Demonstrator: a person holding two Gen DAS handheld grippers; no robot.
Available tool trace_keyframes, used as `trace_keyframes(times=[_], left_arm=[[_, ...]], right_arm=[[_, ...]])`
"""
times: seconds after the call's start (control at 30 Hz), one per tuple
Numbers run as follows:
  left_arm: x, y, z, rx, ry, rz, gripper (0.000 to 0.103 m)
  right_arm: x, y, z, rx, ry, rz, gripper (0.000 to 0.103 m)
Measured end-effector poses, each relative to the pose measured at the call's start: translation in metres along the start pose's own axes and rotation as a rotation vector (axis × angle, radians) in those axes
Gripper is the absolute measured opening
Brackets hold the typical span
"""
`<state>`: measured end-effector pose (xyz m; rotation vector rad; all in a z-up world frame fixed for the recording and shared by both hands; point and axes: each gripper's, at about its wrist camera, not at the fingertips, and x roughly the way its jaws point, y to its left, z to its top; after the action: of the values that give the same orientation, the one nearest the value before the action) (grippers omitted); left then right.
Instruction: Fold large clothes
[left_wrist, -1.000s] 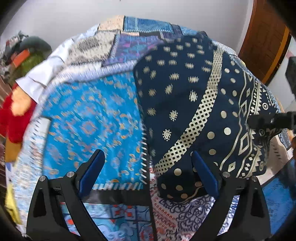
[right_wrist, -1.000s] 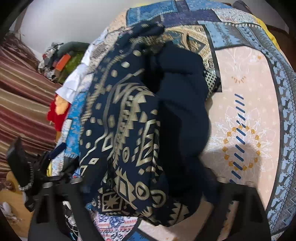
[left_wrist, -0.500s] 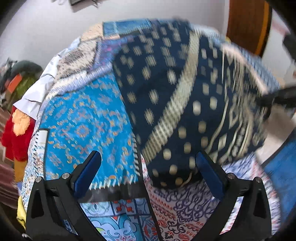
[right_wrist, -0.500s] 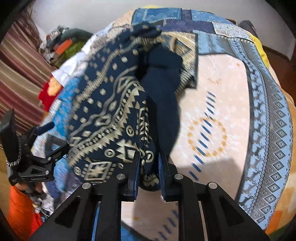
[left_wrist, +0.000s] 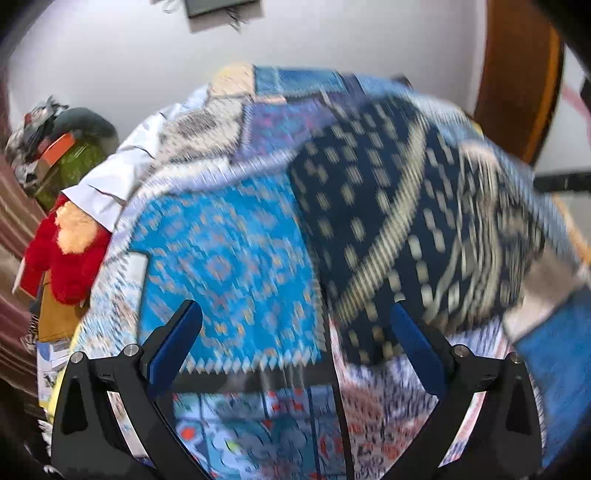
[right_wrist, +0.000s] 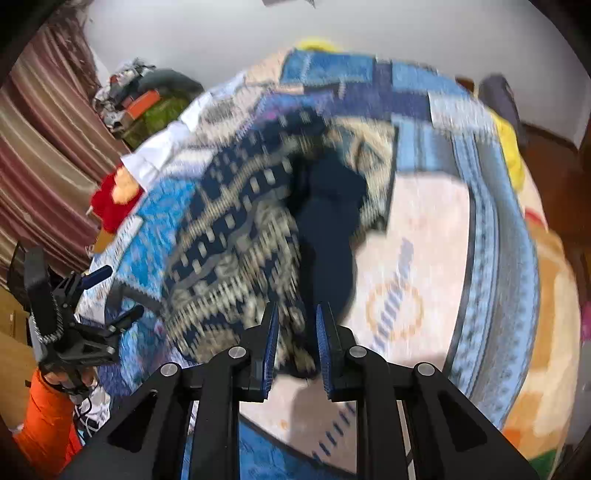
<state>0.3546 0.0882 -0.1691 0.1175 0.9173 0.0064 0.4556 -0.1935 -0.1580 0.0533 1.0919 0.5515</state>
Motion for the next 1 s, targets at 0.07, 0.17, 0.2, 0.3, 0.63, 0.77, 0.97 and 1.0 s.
trace_keyframes(times=[0.07,0.17,0.2,0.3,0.63,0.77,0.97,1.0], left_arm=[[0.004,0.007,0.02,-0.019,-0.014,0.007,0.103],[0.02,0.009,0.048,-0.026,-0.029,0.014,0.103],[0.029,0.008,0.057,-0.037,-0.022,0.005,0.103],[0.059,0.003,0.075,-0.058,0.014,-0.049,0.103],[0.121,-0.017,0.07,-0.099,0.082,-0.09,0.103],[0.117,-0.009,0.062,-0.163,0.102,-0.145,0.103],[0.076,-0.003,0.046,-0.079,0.081,-0.083,0.103],[0.069,0.0,0.046,-0.074,0.075,-0.078,0.103]], right_arm=[[0.003,0.011,0.017,-0.018,-0.022,0.004,0.016],[0.019,0.029,0.045,-0.056,-0.04,-0.015,0.016],[0.028,0.036,0.054,-0.077,-0.043,-0.02,0.016],[0.054,0.053,0.075,-0.129,-0.034,-0.049,0.016],[0.126,0.025,0.075,-0.275,-0.033,-0.42,0.102],[0.121,-0.019,0.064,-0.147,0.061,-0.255,0.101],[0.077,-0.033,0.052,-0.082,0.029,-0.227,0.101],[0.068,-0.032,0.05,-0.085,0.016,-0.231,0.101]])
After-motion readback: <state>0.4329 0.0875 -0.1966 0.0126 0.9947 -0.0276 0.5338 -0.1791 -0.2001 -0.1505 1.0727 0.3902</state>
